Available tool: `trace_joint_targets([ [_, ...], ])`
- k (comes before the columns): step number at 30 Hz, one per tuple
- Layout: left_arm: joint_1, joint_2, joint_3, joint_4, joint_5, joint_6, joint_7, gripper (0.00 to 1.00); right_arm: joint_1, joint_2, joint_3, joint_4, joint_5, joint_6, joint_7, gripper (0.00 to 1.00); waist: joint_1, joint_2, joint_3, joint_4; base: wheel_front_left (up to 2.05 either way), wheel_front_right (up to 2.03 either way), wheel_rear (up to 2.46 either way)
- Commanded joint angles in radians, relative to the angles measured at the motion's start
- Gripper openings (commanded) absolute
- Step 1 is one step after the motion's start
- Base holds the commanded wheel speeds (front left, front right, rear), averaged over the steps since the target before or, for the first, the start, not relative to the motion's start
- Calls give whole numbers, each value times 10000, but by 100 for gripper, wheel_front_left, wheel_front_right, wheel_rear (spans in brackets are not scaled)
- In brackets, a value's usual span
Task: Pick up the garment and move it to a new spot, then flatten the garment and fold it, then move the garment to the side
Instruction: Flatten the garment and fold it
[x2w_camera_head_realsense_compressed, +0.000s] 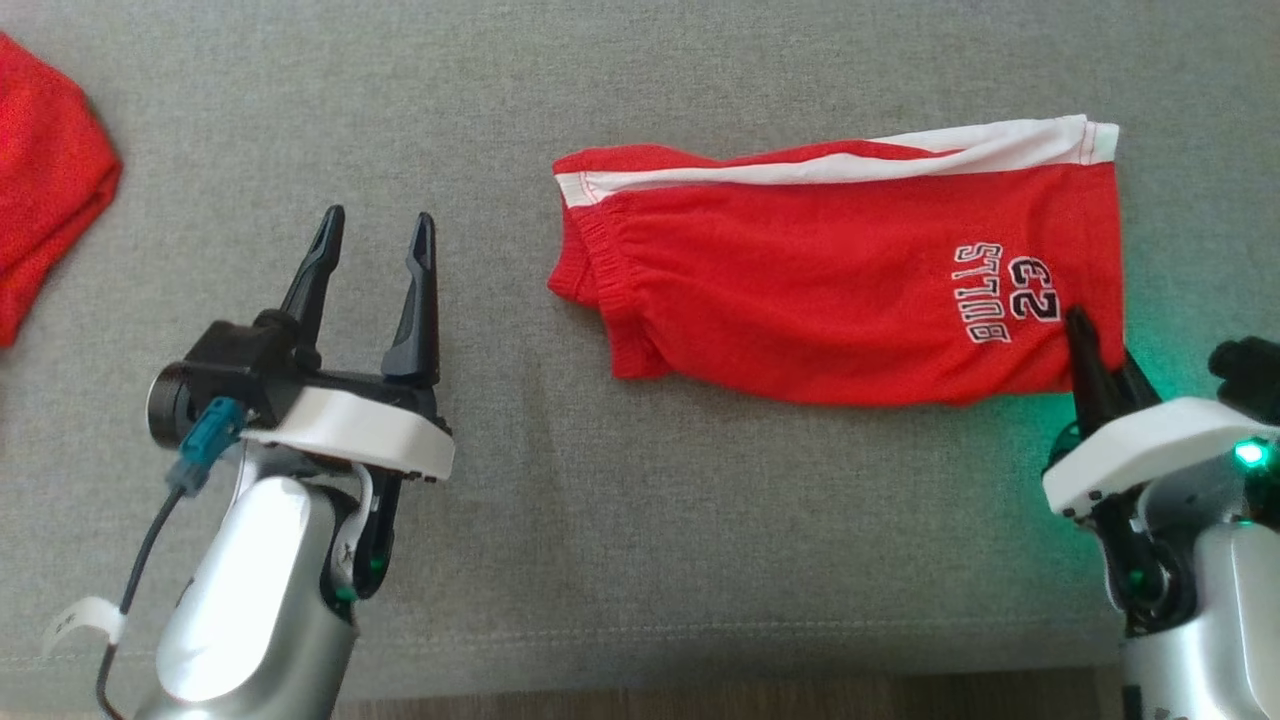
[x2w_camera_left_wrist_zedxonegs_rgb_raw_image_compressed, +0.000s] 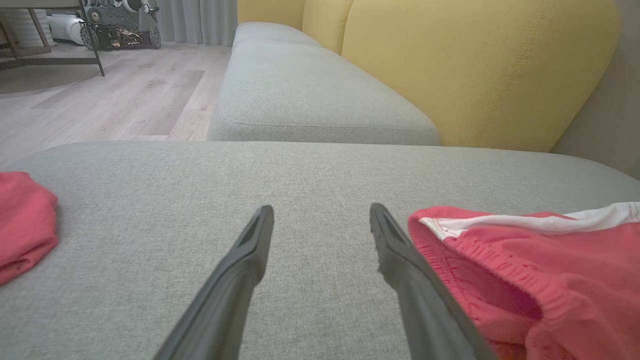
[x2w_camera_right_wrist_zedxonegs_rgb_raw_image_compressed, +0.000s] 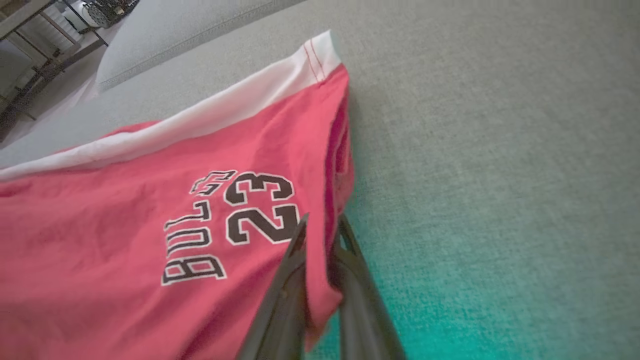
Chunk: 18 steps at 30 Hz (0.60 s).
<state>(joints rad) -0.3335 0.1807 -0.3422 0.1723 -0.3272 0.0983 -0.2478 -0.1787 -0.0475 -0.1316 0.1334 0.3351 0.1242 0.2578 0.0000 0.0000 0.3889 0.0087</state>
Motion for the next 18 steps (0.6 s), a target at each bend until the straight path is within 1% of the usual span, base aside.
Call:
trace_joint_targets([
  [1,-130,255,324,-336,7,81,-5,100,-138,-29,331,-568,-1,65,-32,0,0,0,-38,-11,0,0,0],
  [5,-127,225,272,-298,-42,74,-3,100,-758,-29,1079,-1358,-461,65,265,0,0,0,-193,22,0,0,0],
  [10,-169,120,160,-182,-101,23,-18,100,-1783,-29,2811,-2185,-757,65,949,0,0,0,-430,289,0,0,0],
  [14,-156,-6,111,-61,-160,15,-45,100,-2436,-28,4296,-1993,-387,65,1195,0,0,0,-559,609,0,0,0],
  [18,-127,-94,140,81,-242,0,-75,100,-2633,-28,5530,-1206,369,65,1059,0,0,0,-556,938,0,0,0],
])
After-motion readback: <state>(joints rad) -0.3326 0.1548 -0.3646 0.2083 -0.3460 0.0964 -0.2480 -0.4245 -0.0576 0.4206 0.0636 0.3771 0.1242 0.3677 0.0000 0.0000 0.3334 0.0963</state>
